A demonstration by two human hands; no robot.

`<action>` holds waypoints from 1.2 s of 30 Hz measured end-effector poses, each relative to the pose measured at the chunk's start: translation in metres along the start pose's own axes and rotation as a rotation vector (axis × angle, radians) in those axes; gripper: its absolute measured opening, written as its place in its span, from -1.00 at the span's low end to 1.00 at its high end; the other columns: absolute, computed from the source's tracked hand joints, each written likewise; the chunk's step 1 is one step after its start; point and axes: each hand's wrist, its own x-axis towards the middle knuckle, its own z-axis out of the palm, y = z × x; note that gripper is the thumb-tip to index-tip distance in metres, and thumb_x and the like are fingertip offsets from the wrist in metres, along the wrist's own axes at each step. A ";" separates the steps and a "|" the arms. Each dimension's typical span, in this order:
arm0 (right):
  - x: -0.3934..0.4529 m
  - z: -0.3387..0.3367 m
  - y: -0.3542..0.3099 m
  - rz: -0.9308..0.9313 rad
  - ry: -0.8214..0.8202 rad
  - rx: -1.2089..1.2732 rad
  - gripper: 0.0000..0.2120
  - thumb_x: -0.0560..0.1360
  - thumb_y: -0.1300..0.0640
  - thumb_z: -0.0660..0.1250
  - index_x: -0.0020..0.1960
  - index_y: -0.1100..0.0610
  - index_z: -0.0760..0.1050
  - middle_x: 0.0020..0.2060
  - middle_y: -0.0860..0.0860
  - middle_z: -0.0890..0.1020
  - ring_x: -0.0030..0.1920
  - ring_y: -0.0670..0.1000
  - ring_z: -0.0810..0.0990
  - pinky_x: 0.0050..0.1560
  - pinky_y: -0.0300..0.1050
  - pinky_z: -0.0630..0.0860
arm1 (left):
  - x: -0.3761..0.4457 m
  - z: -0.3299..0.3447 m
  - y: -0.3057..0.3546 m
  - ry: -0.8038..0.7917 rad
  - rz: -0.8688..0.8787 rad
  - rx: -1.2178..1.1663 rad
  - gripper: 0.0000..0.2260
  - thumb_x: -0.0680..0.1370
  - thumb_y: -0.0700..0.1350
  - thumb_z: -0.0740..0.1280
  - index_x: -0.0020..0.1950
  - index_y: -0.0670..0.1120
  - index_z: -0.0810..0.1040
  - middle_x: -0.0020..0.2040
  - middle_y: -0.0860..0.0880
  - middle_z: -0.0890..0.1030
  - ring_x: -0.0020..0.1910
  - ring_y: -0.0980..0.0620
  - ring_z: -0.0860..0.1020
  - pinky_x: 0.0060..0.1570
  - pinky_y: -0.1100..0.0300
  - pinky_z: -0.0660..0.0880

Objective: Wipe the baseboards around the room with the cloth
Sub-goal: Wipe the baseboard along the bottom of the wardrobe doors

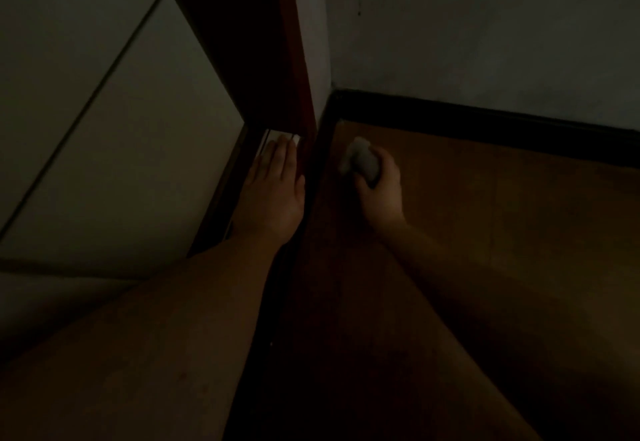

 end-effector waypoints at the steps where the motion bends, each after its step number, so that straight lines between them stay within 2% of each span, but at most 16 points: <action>1: 0.016 0.000 -0.010 -0.017 0.005 -0.013 -0.44 0.53 0.24 0.33 0.48 0.05 0.28 0.36 0.10 0.36 0.30 -0.02 0.37 0.29 -0.21 0.27 | 0.000 0.000 0.000 0.002 0.002 0.000 -0.47 0.69 0.04 -0.08 0.62 -0.15 -0.03 0.63 -0.11 0.02 0.60 -0.07 -0.01 0.56 0.03 -0.04; 5: 0.070 0.011 -0.046 -0.090 -0.050 -0.065 -0.45 0.57 0.23 0.27 0.52 0.06 0.23 0.38 0.16 0.29 0.34 0.09 0.38 0.32 -0.24 0.26 | -0.001 0.000 0.001 0.011 0.003 -0.008 -0.48 0.70 0.03 -0.06 0.61 -0.18 0.01 0.62 -0.15 0.06 0.60 -0.09 0.02 0.56 0.01 -0.02; 9: 0.103 0.024 -0.063 -0.088 -0.033 -0.093 -0.50 0.58 0.30 0.19 0.51 0.10 0.26 0.43 0.19 0.24 0.40 0.14 0.33 0.43 -0.17 0.23 | -0.002 0.000 0.002 0.005 0.011 0.002 -0.43 0.67 0.09 -0.15 0.62 -0.17 -0.01 0.62 -0.15 0.05 0.60 -0.09 0.02 0.56 0.01 -0.01; 12: 0.105 0.028 -0.062 -0.097 -0.036 -0.105 -0.52 0.58 0.31 0.18 0.48 0.10 0.32 0.42 0.17 0.27 0.37 0.12 0.37 0.35 -0.24 0.26 | -0.001 0.002 0.001 0.008 0.013 0.019 -0.43 0.66 0.09 -0.17 0.61 -0.18 -0.02 0.62 -0.15 0.06 0.59 -0.10 0.03 0.56 0.00 0.00; 18: 0.060 0.023 -0.052 -0.131 -0.138 -0.060 -0.48 0.53 0.34 0.25 0.45 0.05 0.36 0.40 0.13 0.32 0.36 0.07 0.38 0.28 -0.35 0.23 | 0.000 0.002 0.000 -0.010 0.010 0.009 -0.44 0.67 0.06 -0.14 0.61 -0.19 0.02 0.62 -0.15 0.08 0.59 -0.11 0.04 0.56 0.00 0.01; 23: -0.004 0.022 -0.041 -0.159 -0.200 -0.023 -0.46 0.47 0.40 0.29 0.42 0.11 0.39 0.35 0.14 0.38 0.35 0.06 0.38 0.35 -0.25 0.26 | 0.001 -0.002 -0.002 -0.019 0.018 -0.008 -0.49 0.70 0.00 -0.07 0.61 -0.18 0.03 0.62 -0.14 0.08 0.59 -0.10 0.03 0.56 0.03 -0.03; 26: -0.046 0.025 -0.032 -0.166 -0.256 0.003 -0.44 0.43 0.44 0.29 0.40 0.17 0.41 0.29 0.17 0.41 0.30 0.06 0.40 0.30 -0.33 0.23 | 0.001 -0.003 -0.001 -0.025 0.011 -0.001 -0.50 0.71 -0.01 -0.07 0.62 -0.17 0.00 0.62 -0.13 0.05 0.60 -0.08 0.00 0.55 0.06 -0.06; 29: -0.071 0.024 -0.017 -0.139 -0.354 0.022 -0.46 0.42 0.42 0.32 0.37 0.12 0.44 0.27 0.12 0.43 0.28 0.03 0.43 0.27 -0.32 0.28 | 0.001 -0.004 0.001 -0.019 -0.005 0.008 -0.49 0.70 0.00 -0.07 0.62 -0.16 0.00 0.62 -0.12 0.05 0.60 -0.07 0.00 0.55 0.07 -0.06; 31: -0.074 0.017 -0.006 -0.117 -0.384 0.016 -0.47 0.43 0.39 0.34 0.35 0.07 0.46 0.27 0.08 0.45 0.28 0.02 0.45 0.28 -0.25 0.33 | 0.001 -0.005 0.001 -0.015 -0.005 0.011 -0.48 0.70 0.02 -0.05 0.62 -0.16 -0.01 0.63 -0.11 0.04 0.60 -0.07 0.00 0.55 0.07 -0.07; 33: -0.065 0.008 0.005 -0.112 -0.312 -0.010 -0.48 0.45 0.35 0.35 0.36 0.05 0.45 0.28 0.05 0.45 0.26 -0.02 0.44 0.29 -0.14 0.38 | 0.000 -0.005 0.000 -0.020 0.000 0.001 -0.46 0.70 0.05 -0.05 0.62 -0.15 -0.03 0.63 -0.11 0.02 0.60 -0.07 -0.01 0.55 0.08 -0.09; 36: -0.037 -0.007 0.014 -0.099 -0.124 -0.046 -0.46 0.48 0.27 0.36 0.42 0.02 0.36 0.30 0.00 0.44 0.27 -0.05 0.41 0.26 -0.14 0.38 | -0.001 -0.004 0.000 -0.013 0.012 -0.008 -0.44 0.69 0.09 -0.06 0.62 -0.14 -0.06 0.63 -0.11 0.01 0.60 -0.07 -0.01 0.54 0.07 -0.09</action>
